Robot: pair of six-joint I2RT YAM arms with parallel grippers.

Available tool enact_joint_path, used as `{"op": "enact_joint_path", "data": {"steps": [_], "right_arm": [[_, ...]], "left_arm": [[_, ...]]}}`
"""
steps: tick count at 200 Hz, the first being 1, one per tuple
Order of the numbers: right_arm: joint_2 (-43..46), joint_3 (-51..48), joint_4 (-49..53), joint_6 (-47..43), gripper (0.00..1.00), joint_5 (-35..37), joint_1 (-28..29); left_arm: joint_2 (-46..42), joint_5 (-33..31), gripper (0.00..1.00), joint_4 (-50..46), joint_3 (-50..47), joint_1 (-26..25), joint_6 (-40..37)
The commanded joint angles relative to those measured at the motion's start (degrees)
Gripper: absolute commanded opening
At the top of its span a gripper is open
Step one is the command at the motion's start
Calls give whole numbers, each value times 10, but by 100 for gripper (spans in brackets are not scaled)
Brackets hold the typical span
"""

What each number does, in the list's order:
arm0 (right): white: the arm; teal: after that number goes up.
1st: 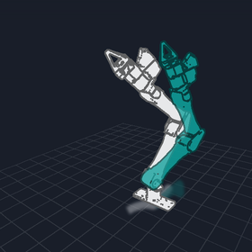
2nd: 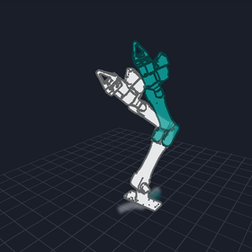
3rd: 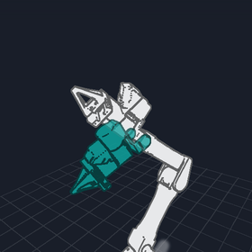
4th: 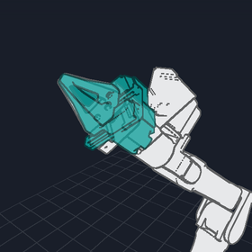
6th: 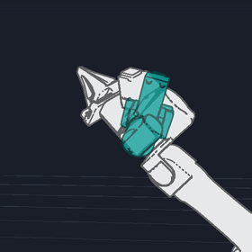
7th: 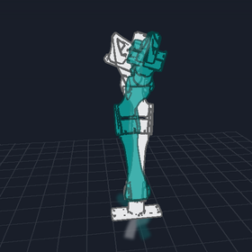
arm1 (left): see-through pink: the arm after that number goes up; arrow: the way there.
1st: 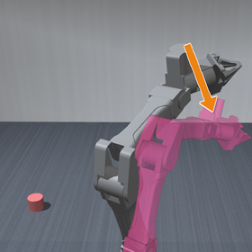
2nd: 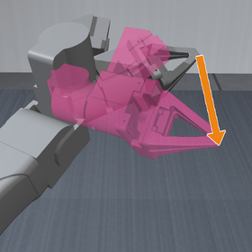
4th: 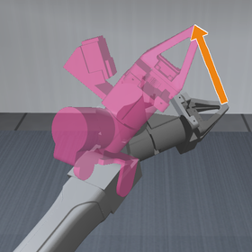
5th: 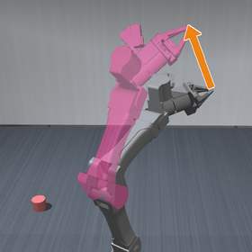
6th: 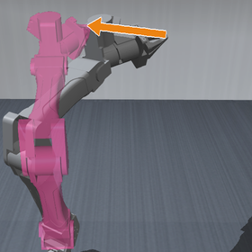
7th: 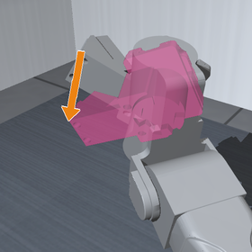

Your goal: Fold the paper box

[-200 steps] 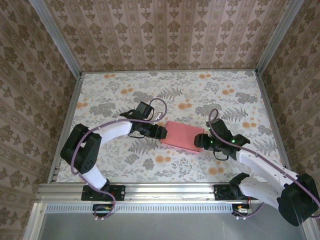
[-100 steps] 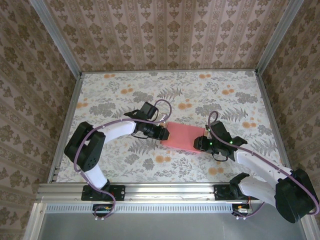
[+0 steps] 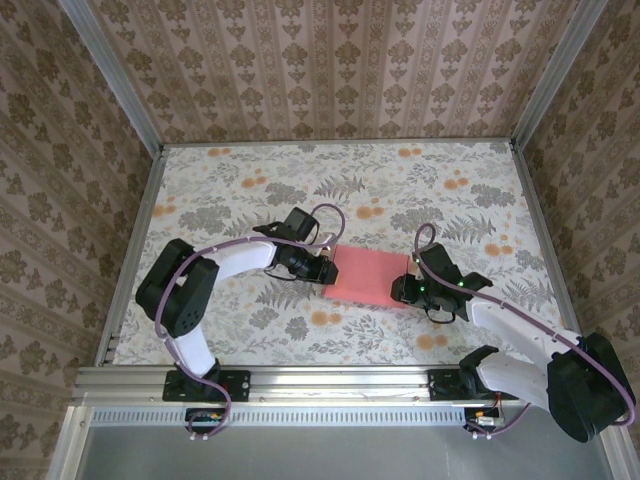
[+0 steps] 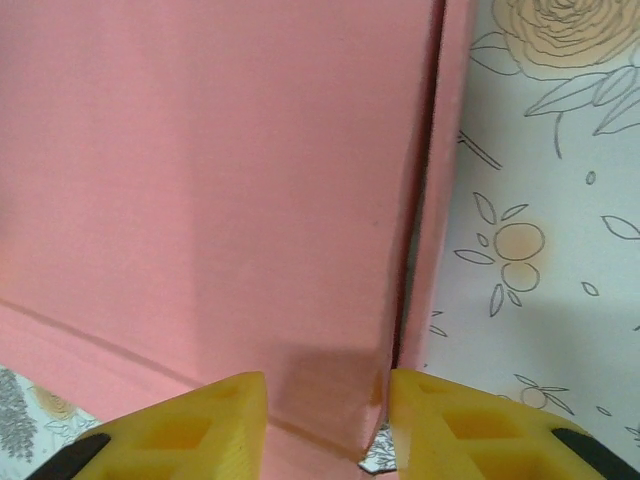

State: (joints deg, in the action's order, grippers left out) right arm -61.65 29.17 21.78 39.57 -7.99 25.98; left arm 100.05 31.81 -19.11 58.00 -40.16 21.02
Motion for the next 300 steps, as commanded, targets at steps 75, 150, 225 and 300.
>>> {"op": "enact_joint_path", "data": {"steps": [75,150,225,300], "right_arm": [[57,33,42,-49,39,7,0],[16,27,-73,-49,46,-106,0],[28,41,-62,-37,85,-140,-1],[17,0,-124,-70,100,-162,-3]], "left_arm": [[-65,-23,33,-26,4,-7,-21],[-73,39,50,42,0,-37,0],[-119,16,100,71,-10,-59,64],[-124,12,100,244,-92,-58,93]]}}
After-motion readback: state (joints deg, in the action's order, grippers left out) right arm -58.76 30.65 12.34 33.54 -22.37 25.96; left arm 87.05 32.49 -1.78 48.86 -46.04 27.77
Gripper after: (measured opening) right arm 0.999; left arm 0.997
